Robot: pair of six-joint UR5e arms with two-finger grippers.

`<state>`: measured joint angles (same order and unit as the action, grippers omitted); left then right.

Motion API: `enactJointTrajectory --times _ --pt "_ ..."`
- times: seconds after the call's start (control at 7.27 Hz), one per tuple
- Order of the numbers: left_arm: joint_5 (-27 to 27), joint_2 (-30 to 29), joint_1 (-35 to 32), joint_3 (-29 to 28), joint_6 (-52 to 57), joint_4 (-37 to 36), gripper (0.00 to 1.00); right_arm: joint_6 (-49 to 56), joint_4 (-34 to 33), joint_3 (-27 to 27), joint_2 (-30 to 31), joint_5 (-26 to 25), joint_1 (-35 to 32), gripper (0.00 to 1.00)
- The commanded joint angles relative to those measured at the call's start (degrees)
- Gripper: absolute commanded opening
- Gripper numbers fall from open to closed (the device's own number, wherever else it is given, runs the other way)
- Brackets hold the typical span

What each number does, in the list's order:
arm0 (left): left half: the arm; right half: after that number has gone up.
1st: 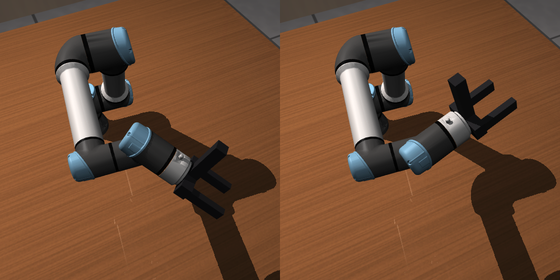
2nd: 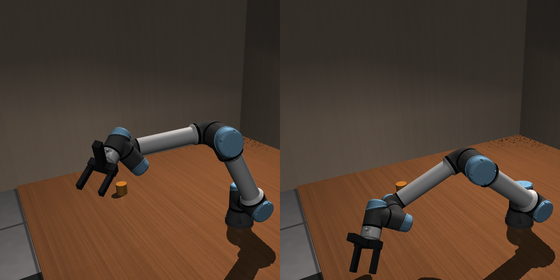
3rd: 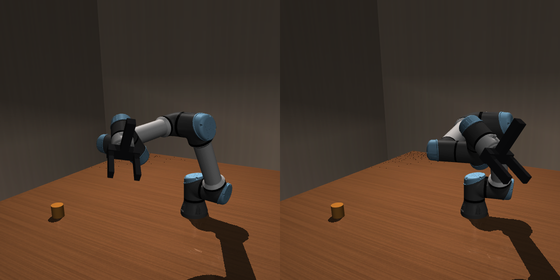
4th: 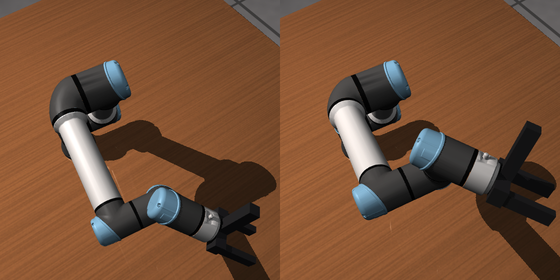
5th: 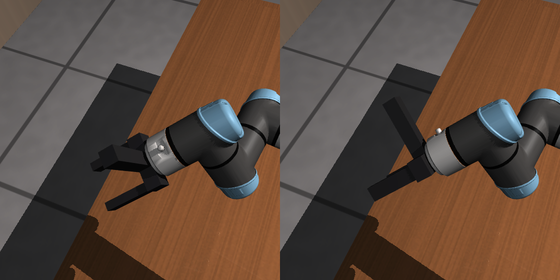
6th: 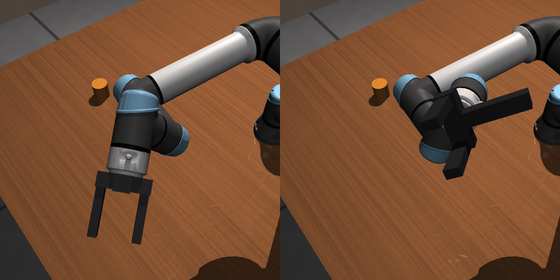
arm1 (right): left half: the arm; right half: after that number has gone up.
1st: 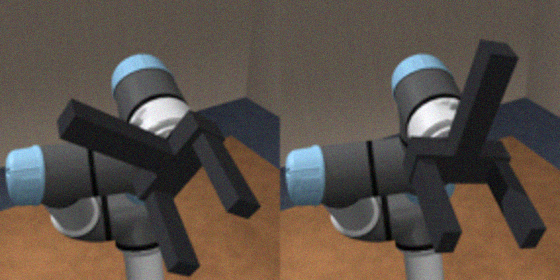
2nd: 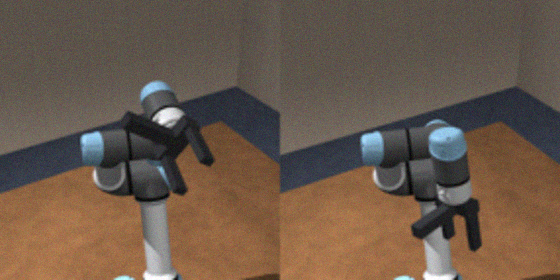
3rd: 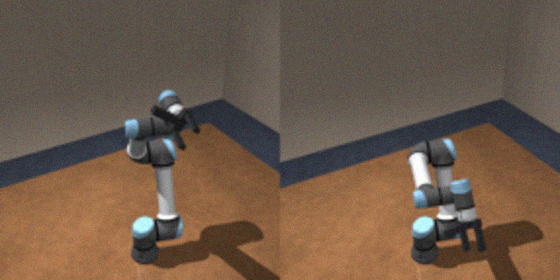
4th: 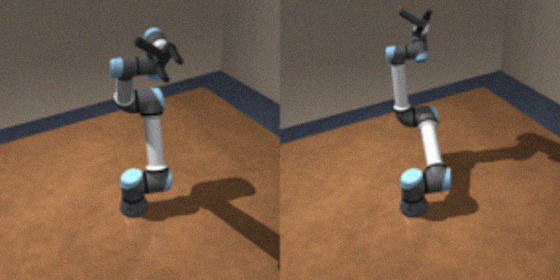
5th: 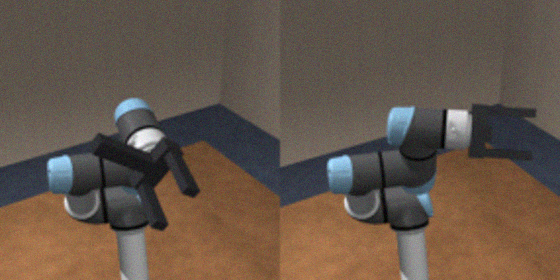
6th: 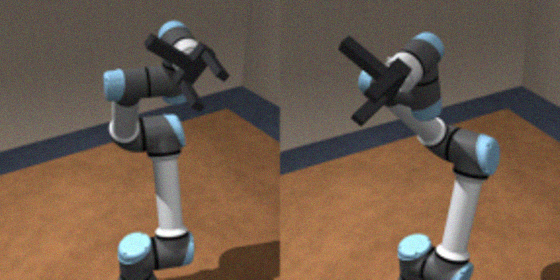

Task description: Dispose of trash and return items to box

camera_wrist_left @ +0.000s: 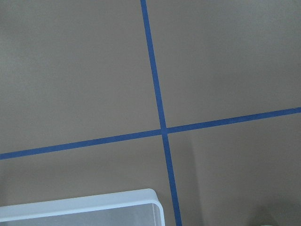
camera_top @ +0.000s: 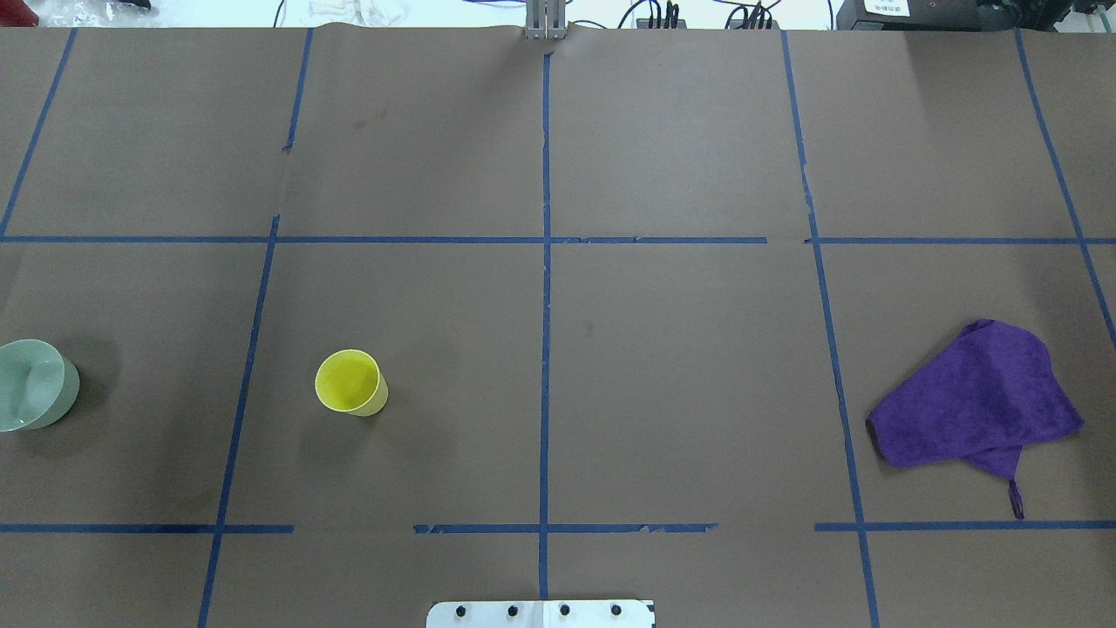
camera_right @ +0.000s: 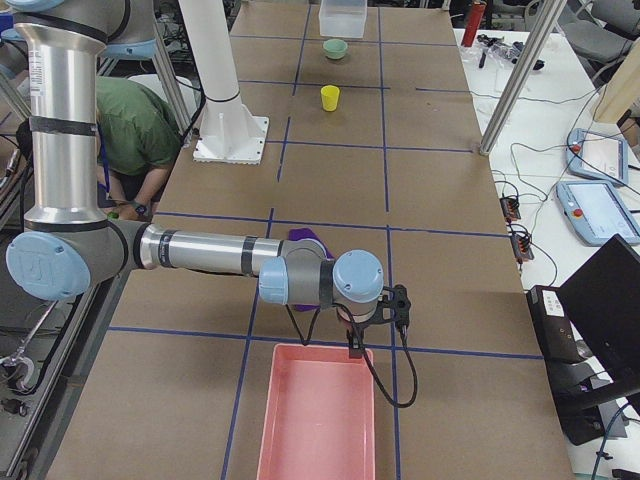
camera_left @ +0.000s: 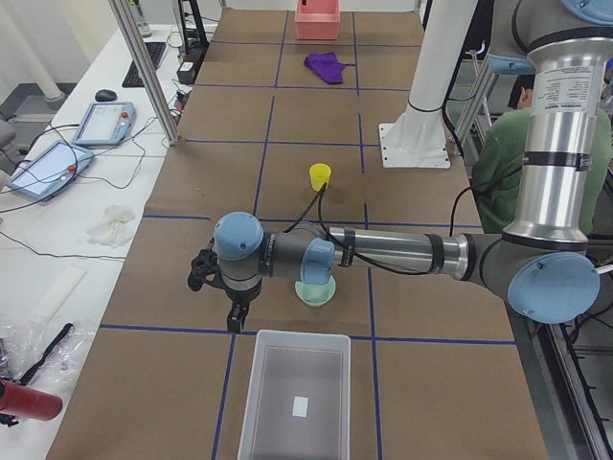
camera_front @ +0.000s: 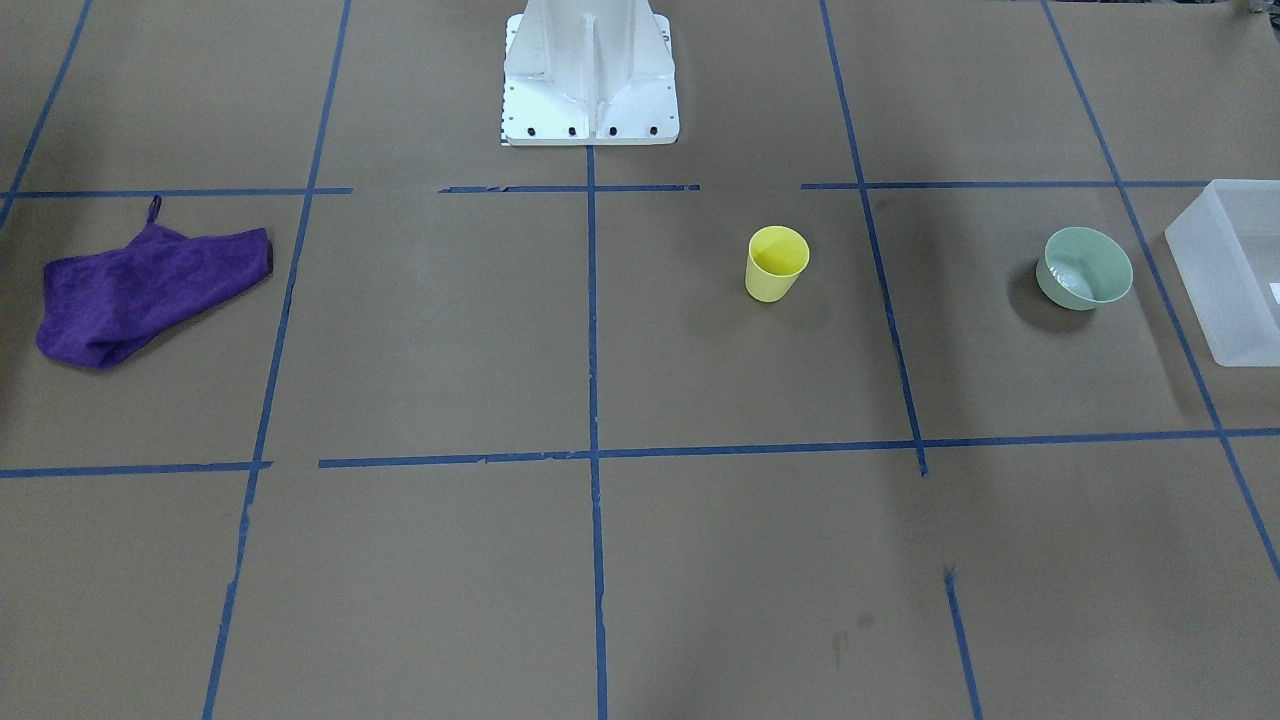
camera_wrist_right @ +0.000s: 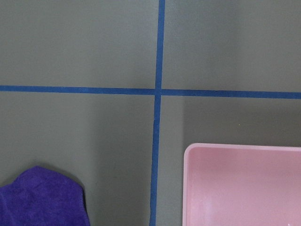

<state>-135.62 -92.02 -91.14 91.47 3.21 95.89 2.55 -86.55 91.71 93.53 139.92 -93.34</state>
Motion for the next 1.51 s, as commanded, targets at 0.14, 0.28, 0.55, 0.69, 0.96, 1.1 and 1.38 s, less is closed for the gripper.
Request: enactJointTrajectory --times 0.14,0.28,0.55,0.69,0.96,1.1,1.38 --pt "0.1 -0.3 0.0 3.1 -0.7 -0.2 1.00 -0.3 0.1 0.2 0.1 0.1 0.0 1.00" --pt "0.2 -0.4 0.1 8.1 -6.2 -0.3 1.00 -0.5 0.1 0.6 0.0 0.3 0.0 1.00" --pt "0.0 -0.5 7.0 15.4 -21.2 1.0 1.00 -0.4 0.1 0.8 -0.1 0.2 0.1 1.00" --pt "0.1 -0.3 12.4 17.0 -32.5 8.3 1.00 -0.4 0.1 0.8 -0.1 0.0 0.1 1.00" --pt "1.3 1.7 23.5 17.0 -55.0 28.5 1.00 -0.4 0.1 0.8 -2.1 -0.1 0.2 1.00" --pt "7.1 1.7 30.8 18.8 -63.9 32.0 1.00 -0.2 0.2 0.2 -1.9 0.1 0.2 1.00" --pt "18.9 1.6 45.5 24.5 -77.0 31.6 1.00 -0.2 0.2 0.2 -1.4 0.0 0.2 1.00"
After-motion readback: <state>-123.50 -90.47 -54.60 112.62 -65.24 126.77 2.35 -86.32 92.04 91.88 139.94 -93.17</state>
